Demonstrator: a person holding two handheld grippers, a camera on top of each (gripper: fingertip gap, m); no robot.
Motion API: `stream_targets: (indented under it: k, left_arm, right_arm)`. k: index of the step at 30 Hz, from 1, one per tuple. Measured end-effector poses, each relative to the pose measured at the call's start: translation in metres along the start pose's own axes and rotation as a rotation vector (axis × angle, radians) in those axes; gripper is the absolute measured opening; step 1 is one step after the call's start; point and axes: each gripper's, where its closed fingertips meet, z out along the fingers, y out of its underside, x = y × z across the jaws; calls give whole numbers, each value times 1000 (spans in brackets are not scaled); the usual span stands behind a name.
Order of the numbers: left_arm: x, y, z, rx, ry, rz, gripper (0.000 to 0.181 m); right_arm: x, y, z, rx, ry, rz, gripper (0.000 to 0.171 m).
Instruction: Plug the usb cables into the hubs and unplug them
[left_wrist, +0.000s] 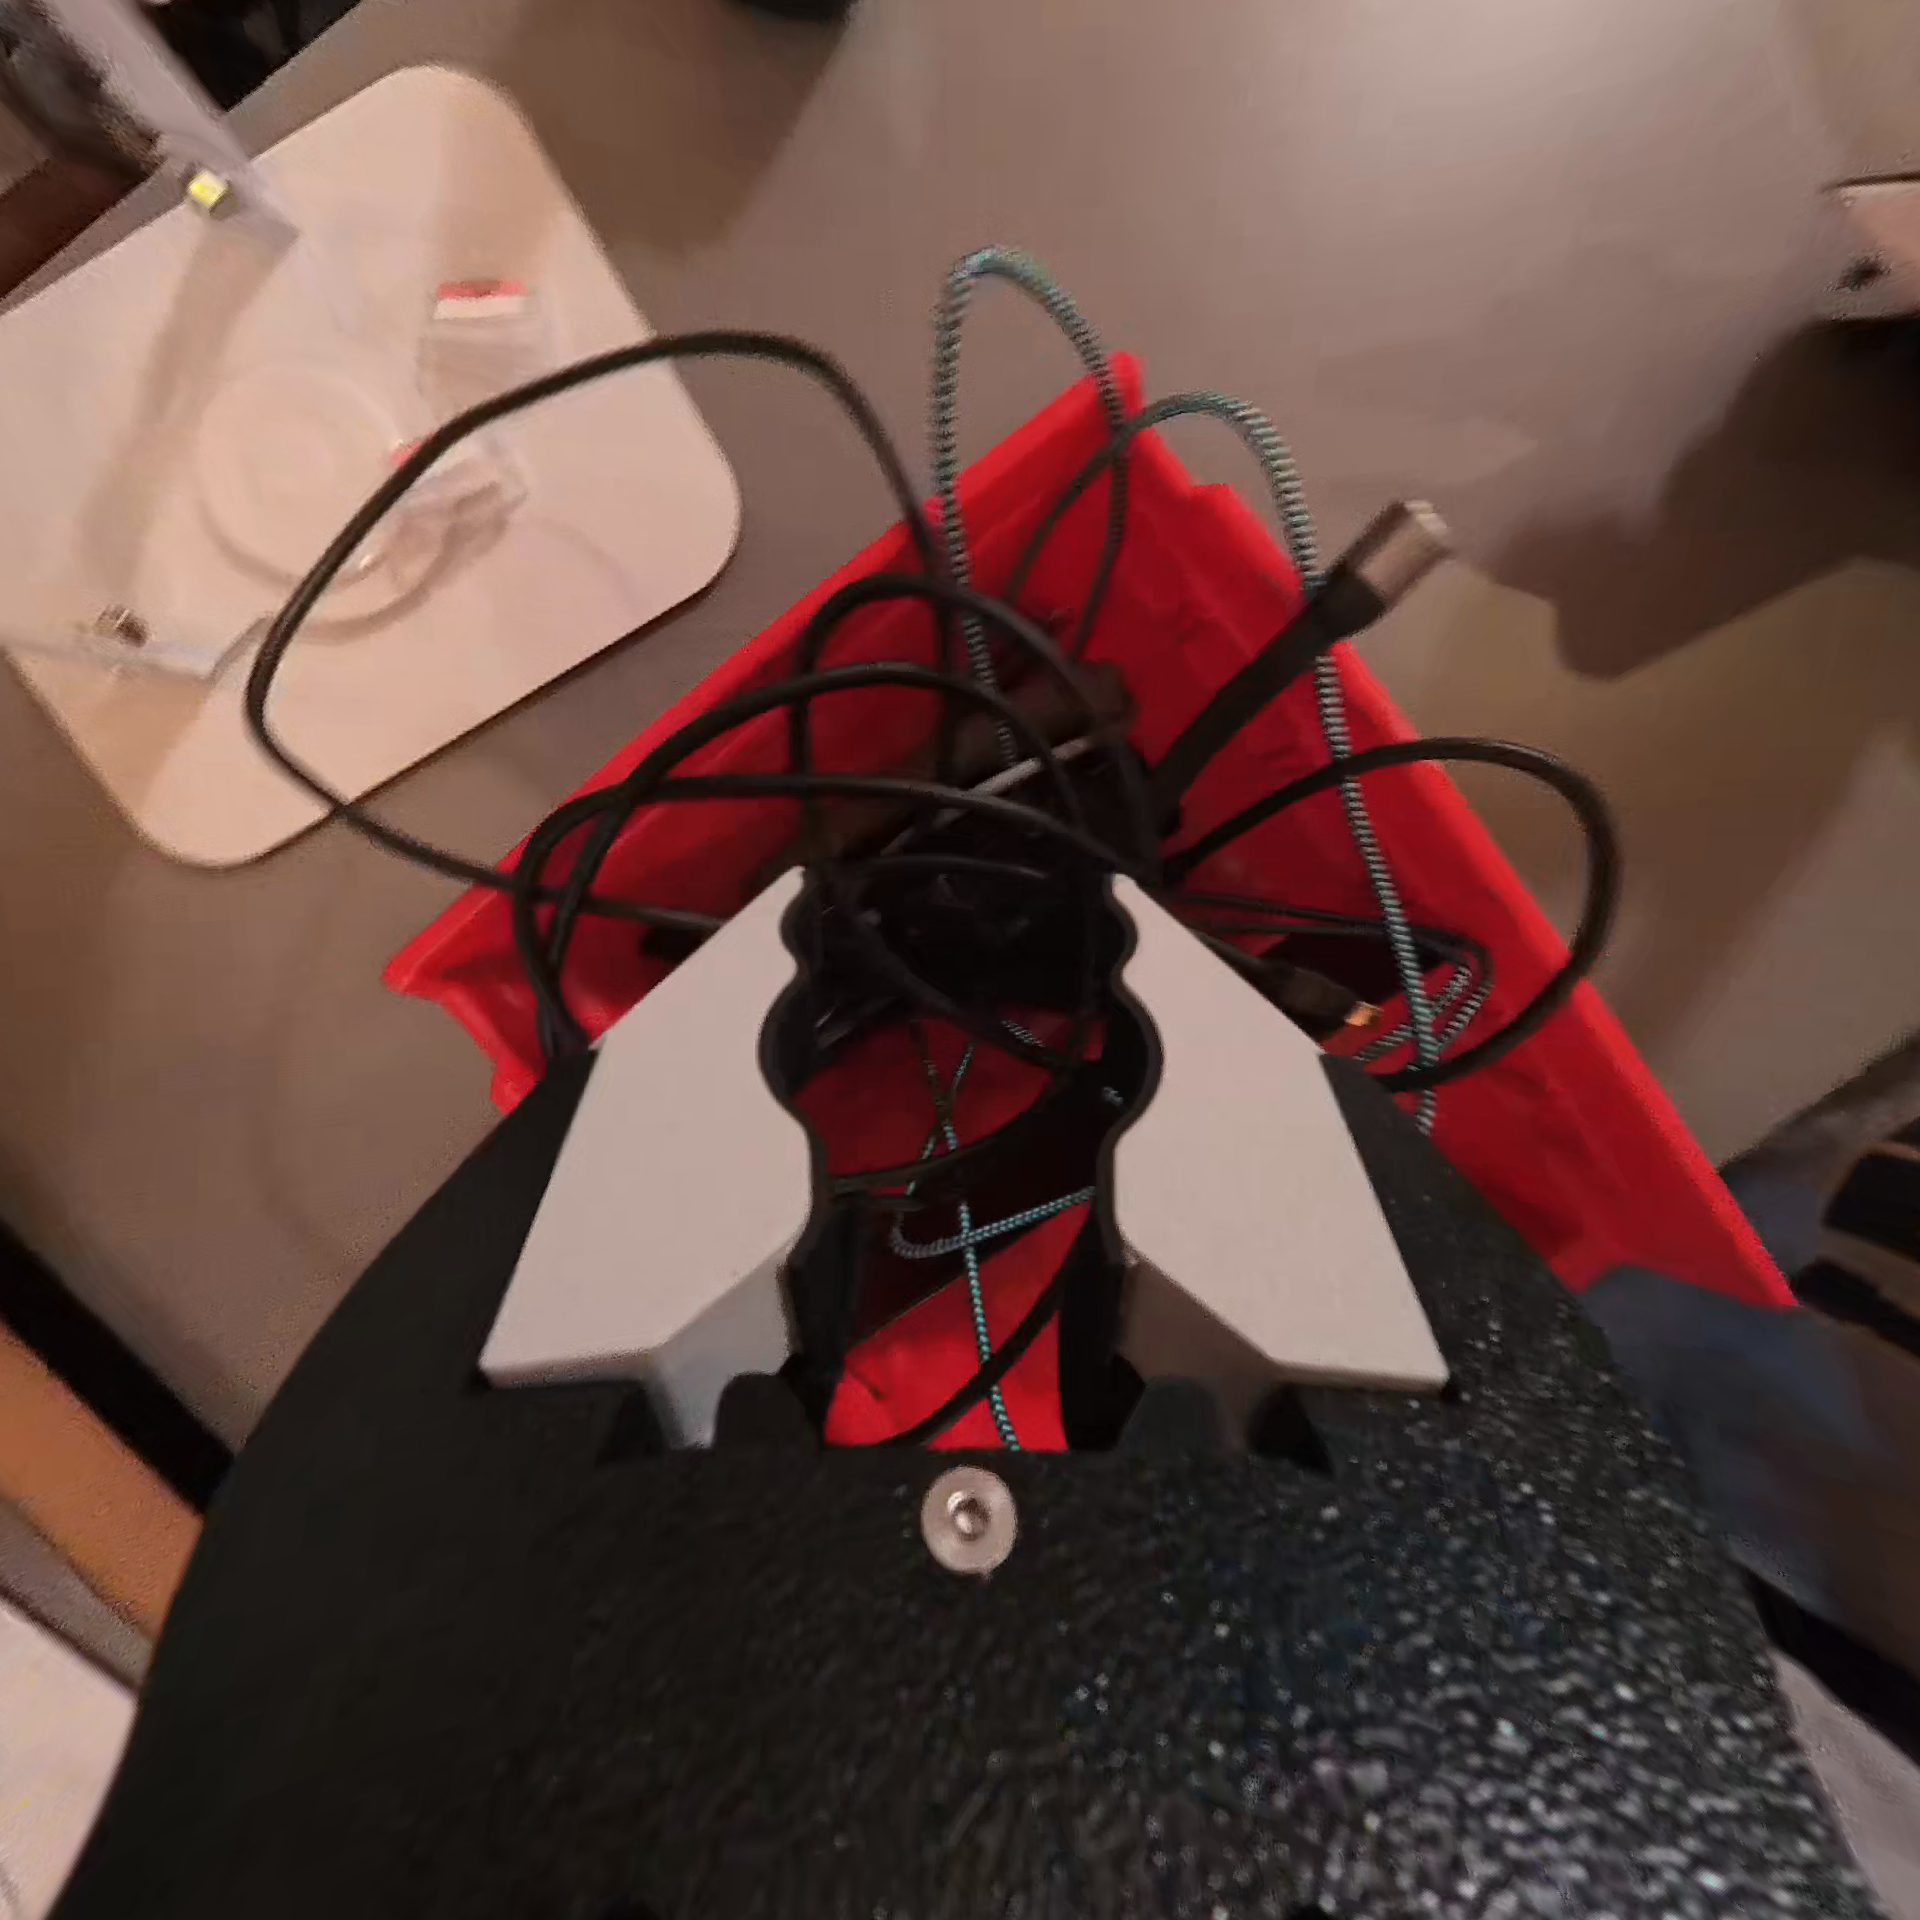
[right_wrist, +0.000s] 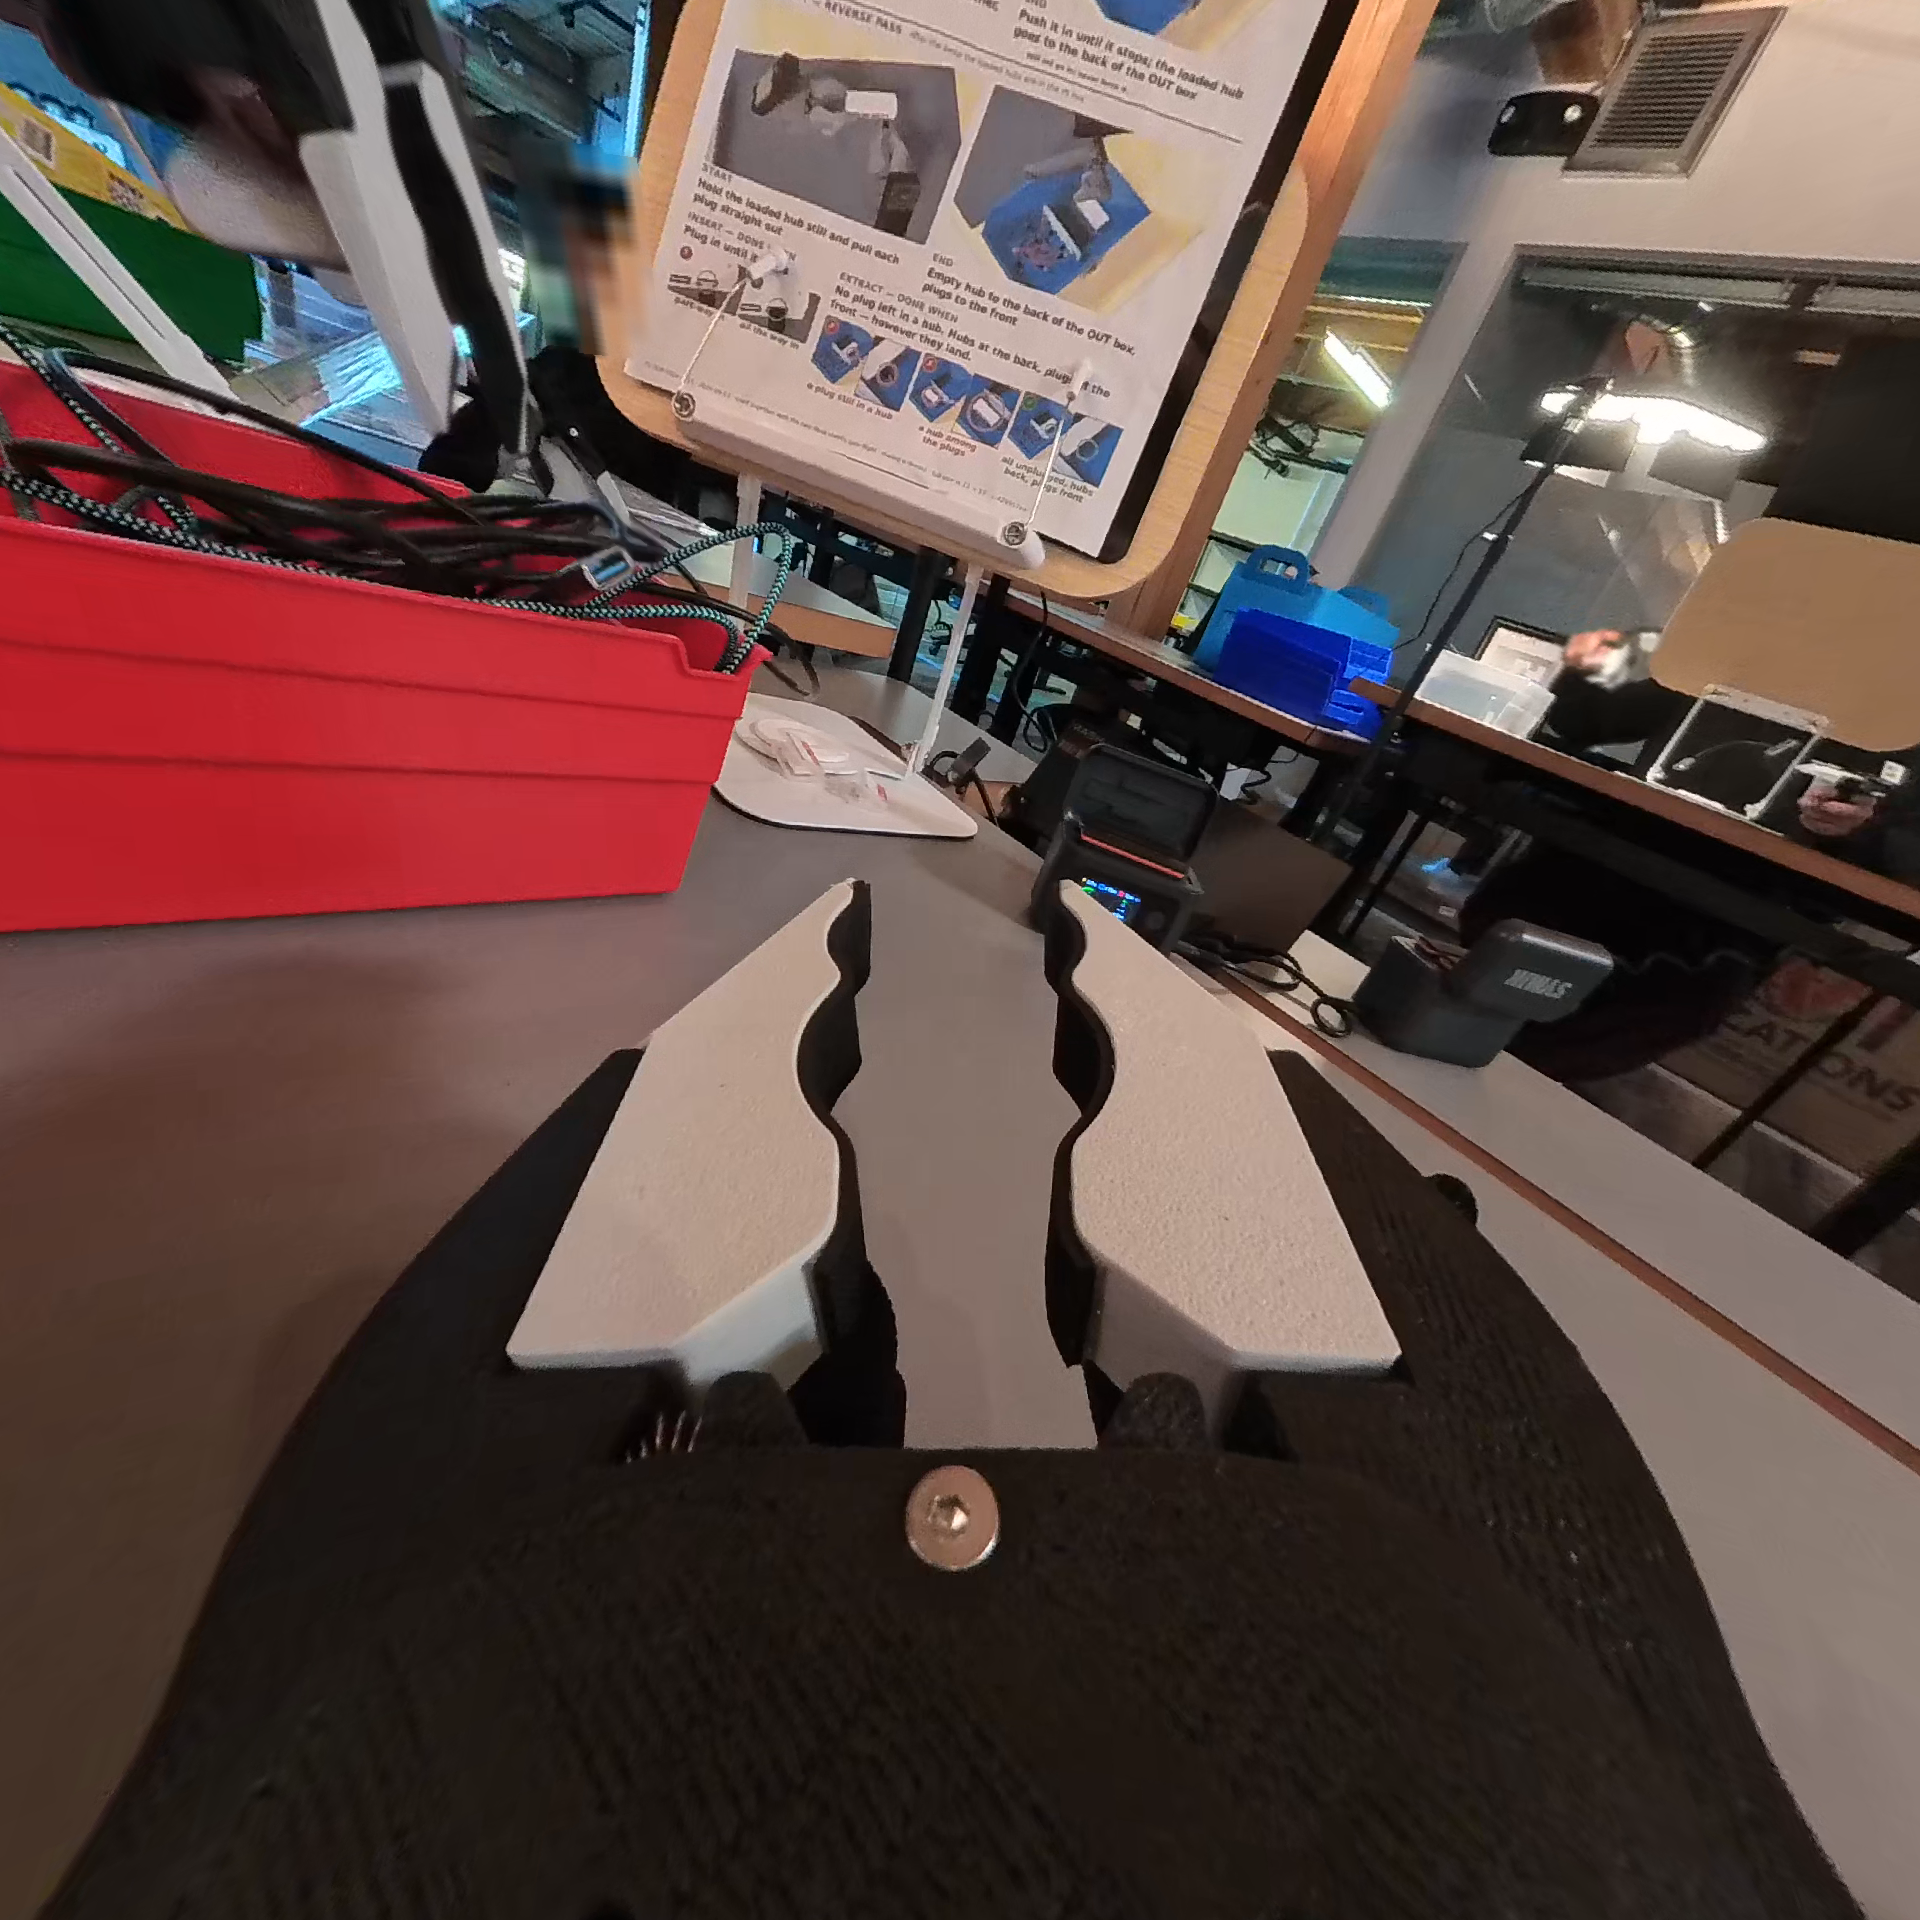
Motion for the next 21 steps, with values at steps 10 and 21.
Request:
stream_targets:
  k: [10,21]
  left_arm:
    - [-42,-1,0,91,-244,-276,27]
    - [-48,24,30,21,-55,-567,46]
  right_arm:
    - [-2,0,1,-3,-8,-10,30]
    - [-6,2,3,-13,-26,-37,29]
